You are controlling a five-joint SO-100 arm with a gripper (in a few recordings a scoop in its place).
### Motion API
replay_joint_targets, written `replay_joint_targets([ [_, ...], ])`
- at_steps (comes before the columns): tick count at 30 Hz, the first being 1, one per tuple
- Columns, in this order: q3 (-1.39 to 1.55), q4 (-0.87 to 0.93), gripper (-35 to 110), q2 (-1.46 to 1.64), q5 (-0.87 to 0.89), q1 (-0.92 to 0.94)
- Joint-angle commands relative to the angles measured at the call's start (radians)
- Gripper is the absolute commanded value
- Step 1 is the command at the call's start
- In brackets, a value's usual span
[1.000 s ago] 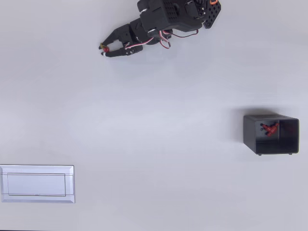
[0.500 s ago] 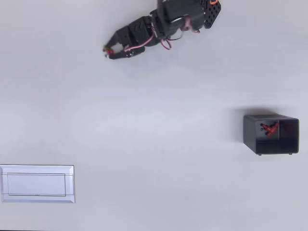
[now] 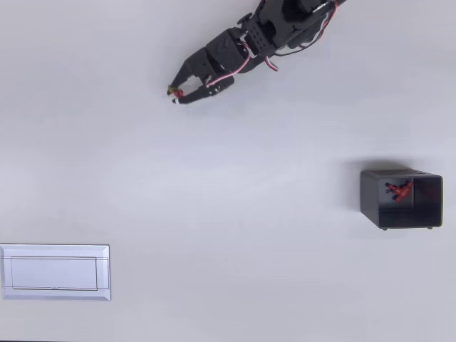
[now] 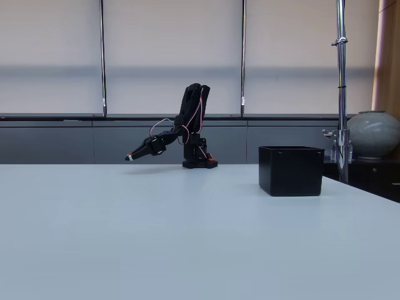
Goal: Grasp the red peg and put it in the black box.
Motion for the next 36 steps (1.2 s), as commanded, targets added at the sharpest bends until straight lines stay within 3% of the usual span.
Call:
replay_joint_targets([
  [1, 0.008, -0.072, 0, -0.075, 0.000, -0.107],
  [19, 0.091, -0.060, 0, -0.241, -0.041, -0.830],
  [27, 0.390, -0.044, 0, -0.002, -0.072, -1.058],
  [36, 0.796, 0.092, 0, 0.314, -0.081, -1.289],
])
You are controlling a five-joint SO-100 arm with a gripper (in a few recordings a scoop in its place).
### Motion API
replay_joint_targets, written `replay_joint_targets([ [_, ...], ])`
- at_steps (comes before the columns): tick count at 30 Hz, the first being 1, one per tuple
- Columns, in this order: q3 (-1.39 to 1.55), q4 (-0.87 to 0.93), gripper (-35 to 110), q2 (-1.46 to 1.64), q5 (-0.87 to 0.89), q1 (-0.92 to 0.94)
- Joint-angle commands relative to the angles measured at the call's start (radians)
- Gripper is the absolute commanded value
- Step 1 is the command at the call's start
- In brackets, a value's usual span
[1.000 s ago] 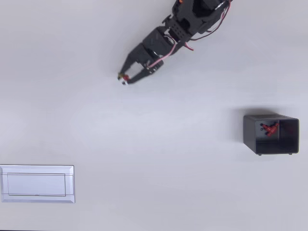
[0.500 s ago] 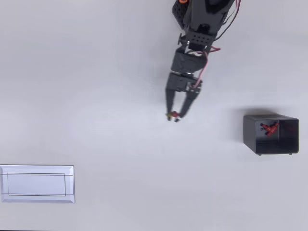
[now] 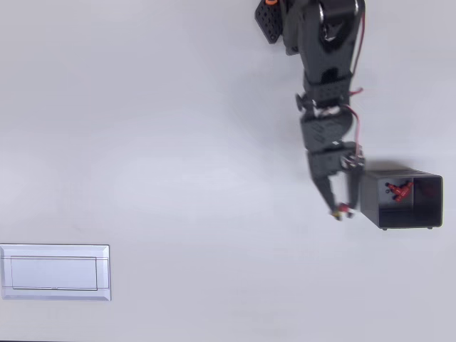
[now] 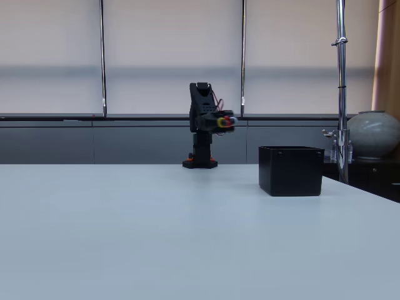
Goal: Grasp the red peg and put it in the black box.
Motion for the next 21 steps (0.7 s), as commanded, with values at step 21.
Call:
replay_joint_targets([
  [21, 0.253, 0.052, 0, 0.207, 0.018, -0.273],
])
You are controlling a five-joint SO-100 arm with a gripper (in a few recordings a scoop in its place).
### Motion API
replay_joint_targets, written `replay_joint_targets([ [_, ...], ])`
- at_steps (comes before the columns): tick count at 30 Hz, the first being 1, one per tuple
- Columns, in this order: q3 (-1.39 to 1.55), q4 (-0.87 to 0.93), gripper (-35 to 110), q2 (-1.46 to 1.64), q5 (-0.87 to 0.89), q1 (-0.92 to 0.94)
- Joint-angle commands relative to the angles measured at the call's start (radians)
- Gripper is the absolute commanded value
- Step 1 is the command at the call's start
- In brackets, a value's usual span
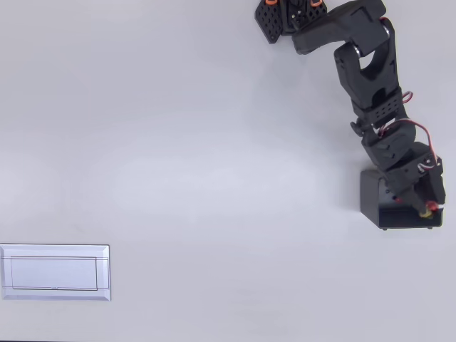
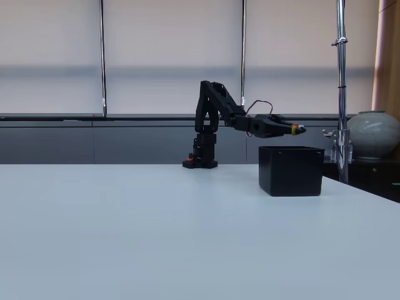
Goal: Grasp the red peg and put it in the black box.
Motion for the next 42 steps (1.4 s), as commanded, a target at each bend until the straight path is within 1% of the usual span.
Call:
replay_joint_targets([
  [1, 0.002, -0.023, 0, 0.005, 0.008, 0.003],
  [10, -0.046, -0.035, 1, -0.015, 0.012, 0.034],
  [18, -0.052, -0.058, 14, -0.020, 0.006, 0.038],
  [23, -0.052, -0.078, 18, -0.017, 0.002, 0.043],
  [29, -0.069, -0.091, 18, -0.034, 0.000, 0.049],
  [34, -0.137, -0.083, 17, -0.135, 0.000, 0.069],
  [42, -0.374, -0.066, 12, -0.454, -0.009, 0.100],
])
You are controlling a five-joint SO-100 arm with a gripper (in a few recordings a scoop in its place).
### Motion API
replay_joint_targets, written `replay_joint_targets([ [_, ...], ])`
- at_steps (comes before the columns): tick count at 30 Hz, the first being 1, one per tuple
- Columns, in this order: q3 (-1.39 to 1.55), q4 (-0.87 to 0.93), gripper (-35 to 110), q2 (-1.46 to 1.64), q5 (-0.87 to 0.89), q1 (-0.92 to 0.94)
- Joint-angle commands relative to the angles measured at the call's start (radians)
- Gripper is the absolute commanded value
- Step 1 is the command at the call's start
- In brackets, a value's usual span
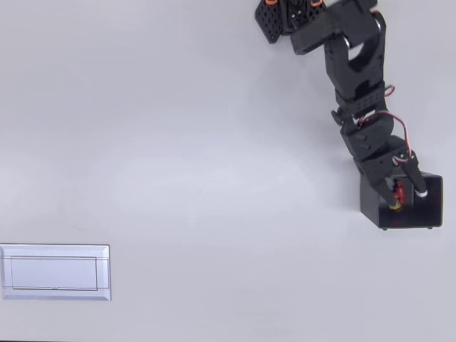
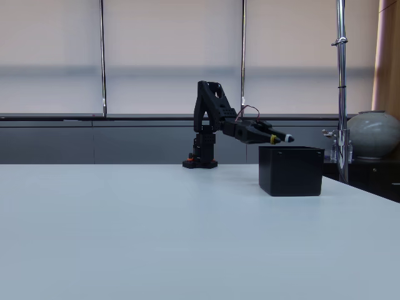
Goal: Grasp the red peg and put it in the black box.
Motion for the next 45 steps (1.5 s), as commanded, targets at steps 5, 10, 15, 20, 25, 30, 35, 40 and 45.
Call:
replay_joint_targets([
  [5, -0.224, 0.049, 9, -0.462, -0.054, 0.058],
  [10, -0.318, 0.305, 4, -0.686, -0.075, 0.183],
  [15, -0.331, 0.695, 0, -0.850, -0.084, 0.328],
  [20, -0.408, 1.042, 0, -1.095, -0.061, 0.434],
  [25, -0.515, 1.255, 0, -1.275, -0.020, 0.485],
  [30, -0.515, 1.502, 0, -1.358, -0.025, 0.500],
  [35, -0.517, 1.778, 0, -1.474, -0.035, 0.505],
  [40, -0.517, 1.974, 0, -1.554, -0.041, 0.525],
  [45, -0.517, 2.071, 0, -1.554, -0.037, 0.525],
])
